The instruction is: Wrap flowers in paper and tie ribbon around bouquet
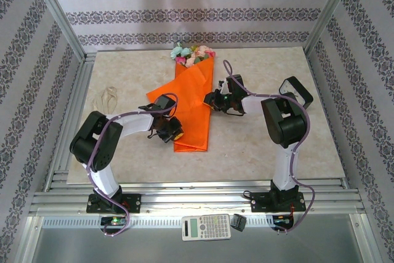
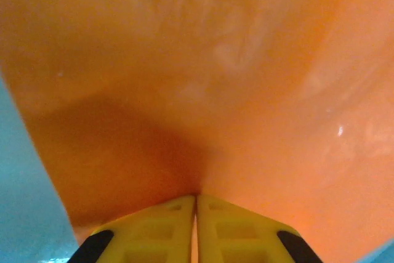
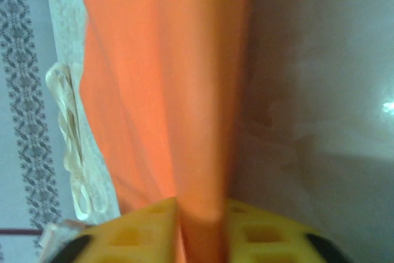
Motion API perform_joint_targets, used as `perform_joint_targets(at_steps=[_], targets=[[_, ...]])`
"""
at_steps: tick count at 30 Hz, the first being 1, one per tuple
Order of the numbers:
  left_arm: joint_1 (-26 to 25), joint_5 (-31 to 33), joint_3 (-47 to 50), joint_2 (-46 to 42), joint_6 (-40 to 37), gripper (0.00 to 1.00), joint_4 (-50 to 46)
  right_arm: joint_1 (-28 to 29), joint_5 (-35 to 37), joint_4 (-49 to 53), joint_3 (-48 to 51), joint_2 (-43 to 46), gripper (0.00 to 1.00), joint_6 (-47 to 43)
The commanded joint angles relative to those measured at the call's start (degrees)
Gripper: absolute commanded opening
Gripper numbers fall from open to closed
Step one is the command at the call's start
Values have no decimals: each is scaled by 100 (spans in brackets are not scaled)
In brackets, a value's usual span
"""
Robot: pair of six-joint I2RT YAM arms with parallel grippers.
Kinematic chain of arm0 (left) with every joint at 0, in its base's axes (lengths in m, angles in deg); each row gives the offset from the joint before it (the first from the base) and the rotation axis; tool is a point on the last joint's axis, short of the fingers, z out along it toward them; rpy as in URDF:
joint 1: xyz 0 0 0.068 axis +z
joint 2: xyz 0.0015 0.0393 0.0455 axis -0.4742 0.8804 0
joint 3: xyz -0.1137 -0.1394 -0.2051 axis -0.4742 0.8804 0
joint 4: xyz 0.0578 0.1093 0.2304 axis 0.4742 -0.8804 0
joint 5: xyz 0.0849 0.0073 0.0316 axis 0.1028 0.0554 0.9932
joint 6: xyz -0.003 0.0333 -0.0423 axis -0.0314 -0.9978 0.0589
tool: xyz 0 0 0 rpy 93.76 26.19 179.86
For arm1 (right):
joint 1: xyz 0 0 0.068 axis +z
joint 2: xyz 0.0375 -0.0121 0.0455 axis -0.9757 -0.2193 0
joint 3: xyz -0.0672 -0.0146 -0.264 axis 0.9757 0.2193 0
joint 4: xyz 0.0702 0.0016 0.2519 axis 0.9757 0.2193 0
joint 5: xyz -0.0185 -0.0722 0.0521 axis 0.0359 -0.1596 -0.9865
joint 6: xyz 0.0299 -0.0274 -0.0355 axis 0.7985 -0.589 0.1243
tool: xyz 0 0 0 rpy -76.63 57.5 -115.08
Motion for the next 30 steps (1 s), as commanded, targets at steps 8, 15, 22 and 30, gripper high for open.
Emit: perform_joint_targets(at_steps=[8, 15, 22, 30], targets=[[-79, 117, 517, 136, -72, 8, 242, 438, -165, 51, 1464, 1246, 40, -39], [-77, 115, 526, 163, -82, 8, 235, 745, 250, -237, 1821, 1325, 0, 152], [-84, 165, 554, 189, -121, 7, 208, 844, 270, -135, 2191, 1698, 38, 134], [-88, 178, 562, 223, -120, 7, 228, 1145, 373, -311, 2567, 1730, 0, 345]])
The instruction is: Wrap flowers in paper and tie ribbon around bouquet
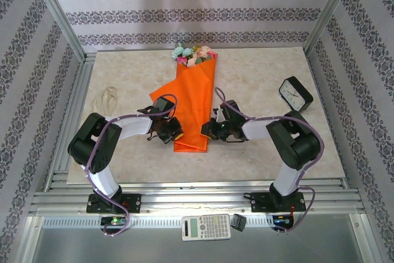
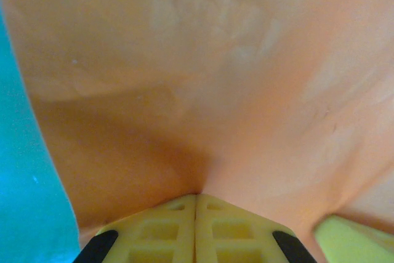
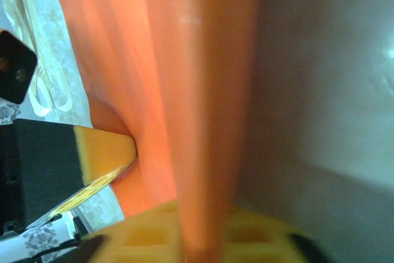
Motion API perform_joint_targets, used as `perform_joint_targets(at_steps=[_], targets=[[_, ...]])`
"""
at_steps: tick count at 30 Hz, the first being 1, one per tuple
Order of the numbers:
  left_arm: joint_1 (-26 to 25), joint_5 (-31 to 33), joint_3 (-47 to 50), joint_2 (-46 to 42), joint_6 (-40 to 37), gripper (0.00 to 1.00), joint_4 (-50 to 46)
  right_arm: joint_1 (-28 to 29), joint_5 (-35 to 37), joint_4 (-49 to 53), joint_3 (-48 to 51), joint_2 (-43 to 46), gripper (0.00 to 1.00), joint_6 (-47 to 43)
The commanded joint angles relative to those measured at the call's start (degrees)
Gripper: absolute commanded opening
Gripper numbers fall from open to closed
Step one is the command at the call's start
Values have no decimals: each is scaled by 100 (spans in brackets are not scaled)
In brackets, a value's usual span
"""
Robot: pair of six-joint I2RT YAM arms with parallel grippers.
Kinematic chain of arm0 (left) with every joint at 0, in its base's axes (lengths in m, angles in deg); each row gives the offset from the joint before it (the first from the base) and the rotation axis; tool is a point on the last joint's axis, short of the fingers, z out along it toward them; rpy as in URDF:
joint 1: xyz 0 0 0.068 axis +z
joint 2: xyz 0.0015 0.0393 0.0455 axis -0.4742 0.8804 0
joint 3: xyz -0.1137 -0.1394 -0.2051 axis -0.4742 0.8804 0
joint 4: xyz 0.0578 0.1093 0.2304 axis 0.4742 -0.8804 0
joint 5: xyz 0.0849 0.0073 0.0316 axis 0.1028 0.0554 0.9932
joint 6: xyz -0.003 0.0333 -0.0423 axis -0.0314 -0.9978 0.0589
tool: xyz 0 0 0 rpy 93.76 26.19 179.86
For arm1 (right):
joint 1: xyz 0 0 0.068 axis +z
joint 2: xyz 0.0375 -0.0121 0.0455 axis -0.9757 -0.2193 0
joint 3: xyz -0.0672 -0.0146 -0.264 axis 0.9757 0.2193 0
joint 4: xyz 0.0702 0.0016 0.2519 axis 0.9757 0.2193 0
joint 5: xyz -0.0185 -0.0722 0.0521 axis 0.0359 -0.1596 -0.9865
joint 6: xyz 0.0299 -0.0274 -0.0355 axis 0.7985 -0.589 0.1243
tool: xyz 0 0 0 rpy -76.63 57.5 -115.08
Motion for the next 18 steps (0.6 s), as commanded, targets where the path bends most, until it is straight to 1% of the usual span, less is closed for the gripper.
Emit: perform_joint_targets(at_steps=[1, 2, 3, 4, 5, 6, 8, 9, 10, 12, 13, 15, 16, 18], targets=[[-73, 217, 245, 314, -127, 7, -281, 37, 173, -4, 213, 200, 0, 14], [-73, 220, 254, 311, -133, 7, -282, 32, 199, 34, 249, 284, 0, -8], [-73, 220, 261, 306, -128, 7, -282, 27, 175, 36, 285, 345, 8, -17], [-77, 229, 276, 302, -129, 7, -277, 28, 148, 60, 314, 396, 20, -18], [-77, 238, 288, 302, -124, 7, -266, 36, 128, 96, 363, 480, 29, -19], [-73, 237, 311, 303, -126, 7, -250, 57, 110, 150, 423, 563, 34, -31], [-73, 241, 353, 307, -86, 7, -201, 118, 74, 228, 534, 693, 39, -20], [-81, 239, 371, 313, -69, 7, -179, 161, 65, 235, 606, 746, 39, 11], [-82, 245, 378, 311, -62, 6, -168, 204, 56, 209, 668, 758, 38, 46], [-82, 251, 408, 318, -57, 6, -148, 313, 29, 56, 786, 724, 30, 156], [-82, 245, 405, 320, -63, 6, -135, 354, 46, 24, 800, 698, 24, 192], [-82, 238, 405, 324, -61, 6, -130, 397, 127, 7, 834, 743, 3, 254], [-86, 243, 409, 325, -69, 6, -126, 397, 178, 7, 849, 800, 0, 274], [-82, 228, 383, 346, -69, 6, -132, 397, 280, 111, 854, 960, 1, 260]])
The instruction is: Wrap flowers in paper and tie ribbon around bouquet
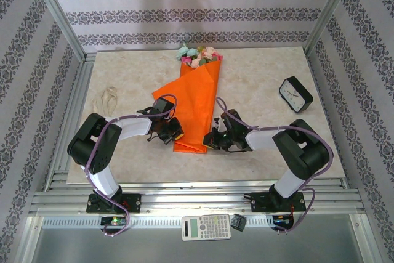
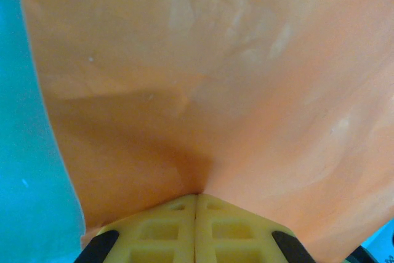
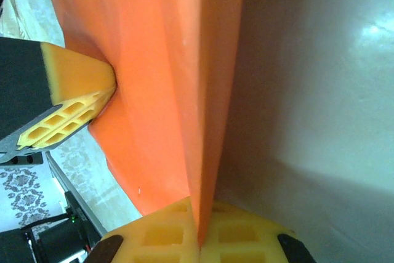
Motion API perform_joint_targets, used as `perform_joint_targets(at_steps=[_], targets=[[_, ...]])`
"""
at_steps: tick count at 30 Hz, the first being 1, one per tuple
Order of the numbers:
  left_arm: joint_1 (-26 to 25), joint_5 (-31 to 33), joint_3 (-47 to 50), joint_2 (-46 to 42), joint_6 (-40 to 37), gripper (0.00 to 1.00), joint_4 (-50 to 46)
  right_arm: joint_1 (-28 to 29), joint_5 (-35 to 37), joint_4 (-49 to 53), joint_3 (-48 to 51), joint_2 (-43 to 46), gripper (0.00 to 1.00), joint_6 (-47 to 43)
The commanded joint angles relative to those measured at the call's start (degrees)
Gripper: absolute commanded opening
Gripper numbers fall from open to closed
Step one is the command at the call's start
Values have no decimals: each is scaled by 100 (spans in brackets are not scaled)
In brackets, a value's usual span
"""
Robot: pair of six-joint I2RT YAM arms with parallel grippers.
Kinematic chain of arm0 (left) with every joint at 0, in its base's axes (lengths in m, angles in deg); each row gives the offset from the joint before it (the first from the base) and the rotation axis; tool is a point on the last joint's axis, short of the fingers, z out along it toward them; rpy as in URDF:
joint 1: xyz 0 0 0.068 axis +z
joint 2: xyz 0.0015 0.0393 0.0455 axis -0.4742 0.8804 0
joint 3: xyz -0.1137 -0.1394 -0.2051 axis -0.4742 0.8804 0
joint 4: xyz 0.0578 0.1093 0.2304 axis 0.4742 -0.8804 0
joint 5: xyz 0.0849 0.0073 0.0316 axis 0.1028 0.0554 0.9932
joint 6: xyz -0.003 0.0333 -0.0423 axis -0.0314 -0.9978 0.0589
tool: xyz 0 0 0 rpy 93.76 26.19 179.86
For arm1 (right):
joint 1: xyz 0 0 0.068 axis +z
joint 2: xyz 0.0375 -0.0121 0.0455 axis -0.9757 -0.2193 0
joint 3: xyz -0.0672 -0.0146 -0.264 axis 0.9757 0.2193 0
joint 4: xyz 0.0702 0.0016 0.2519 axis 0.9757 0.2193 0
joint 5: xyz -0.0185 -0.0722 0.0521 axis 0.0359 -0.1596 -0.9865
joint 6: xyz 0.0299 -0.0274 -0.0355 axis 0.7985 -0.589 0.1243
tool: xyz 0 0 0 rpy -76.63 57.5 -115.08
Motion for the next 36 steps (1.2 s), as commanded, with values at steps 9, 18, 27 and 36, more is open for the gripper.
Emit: perform_joint_targets(at_steps=[9, 18, 27, 36], targets=[[-99, 281, 226, 414, -50, 6, -303, 312, 129, 211, 151, 210, 38, 148], [-116, 280, 205, 384, -16, 6, -303, 302, 287, 277, 80, 55, 0, 227], [-206, 175, -288, -121, -55, 26, -725, -84, 284, 795, 144, 489, 0, -13], [669, 874, -2165, -993, -1186, 51, -3536, -334, 1028, 2927, -339, 1809, 48, -652]])
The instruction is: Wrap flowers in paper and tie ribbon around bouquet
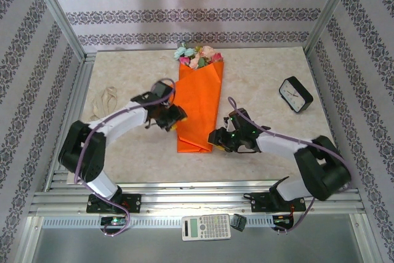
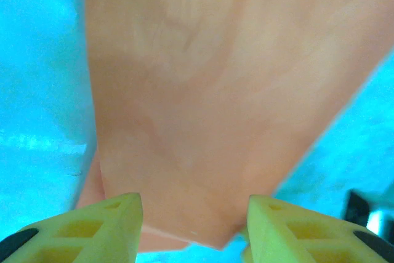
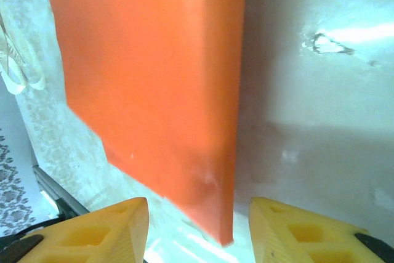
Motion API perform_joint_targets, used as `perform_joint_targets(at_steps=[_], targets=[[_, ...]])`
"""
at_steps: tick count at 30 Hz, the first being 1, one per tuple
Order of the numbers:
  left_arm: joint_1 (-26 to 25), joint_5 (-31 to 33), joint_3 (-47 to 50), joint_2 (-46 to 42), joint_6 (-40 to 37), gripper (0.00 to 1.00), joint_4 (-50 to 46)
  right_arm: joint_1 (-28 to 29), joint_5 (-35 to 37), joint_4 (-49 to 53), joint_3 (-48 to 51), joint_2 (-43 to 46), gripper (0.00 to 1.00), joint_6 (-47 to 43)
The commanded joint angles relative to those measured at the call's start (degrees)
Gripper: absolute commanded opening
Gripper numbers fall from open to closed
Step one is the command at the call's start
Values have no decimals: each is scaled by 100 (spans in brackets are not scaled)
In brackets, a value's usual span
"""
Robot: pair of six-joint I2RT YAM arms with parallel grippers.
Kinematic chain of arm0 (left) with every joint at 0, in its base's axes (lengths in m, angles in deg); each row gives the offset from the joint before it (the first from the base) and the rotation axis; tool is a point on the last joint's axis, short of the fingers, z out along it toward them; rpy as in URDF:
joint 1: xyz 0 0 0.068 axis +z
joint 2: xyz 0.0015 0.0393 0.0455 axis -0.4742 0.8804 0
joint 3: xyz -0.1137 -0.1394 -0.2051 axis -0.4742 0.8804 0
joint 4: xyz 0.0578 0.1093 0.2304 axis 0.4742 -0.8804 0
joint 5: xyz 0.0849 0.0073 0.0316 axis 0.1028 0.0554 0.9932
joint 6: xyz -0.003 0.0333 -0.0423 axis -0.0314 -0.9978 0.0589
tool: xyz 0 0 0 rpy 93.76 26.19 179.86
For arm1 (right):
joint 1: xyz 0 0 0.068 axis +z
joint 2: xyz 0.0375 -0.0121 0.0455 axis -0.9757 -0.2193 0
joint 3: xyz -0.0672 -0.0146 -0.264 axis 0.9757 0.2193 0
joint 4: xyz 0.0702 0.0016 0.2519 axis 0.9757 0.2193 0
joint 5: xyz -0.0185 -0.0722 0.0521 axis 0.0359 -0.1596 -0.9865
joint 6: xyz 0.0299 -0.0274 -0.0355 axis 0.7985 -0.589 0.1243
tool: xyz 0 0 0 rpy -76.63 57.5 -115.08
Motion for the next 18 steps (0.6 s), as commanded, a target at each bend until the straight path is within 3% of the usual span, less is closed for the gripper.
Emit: perform_joint_targets(at_steps=[1, 8, 15, 18], targets=[[738, 568, -773, -248, -987, 53, -1786, -107, 670, 1295, -466, 517, 47, -532], [2621, 1410, -1870, 459, -2425, 58, -2763, -141, 742, 1778, -1533, -50, 39, -1212], [3449, 2748, -2181, 1296, -3215, 63, -3159, 6, 452, 1900, -2508, -773, 37, -1608], [3696, 2826, -2095, 1540, -3461, 63, -2952, 28, 325, 1744, -2570, -933, 37, -1531]])
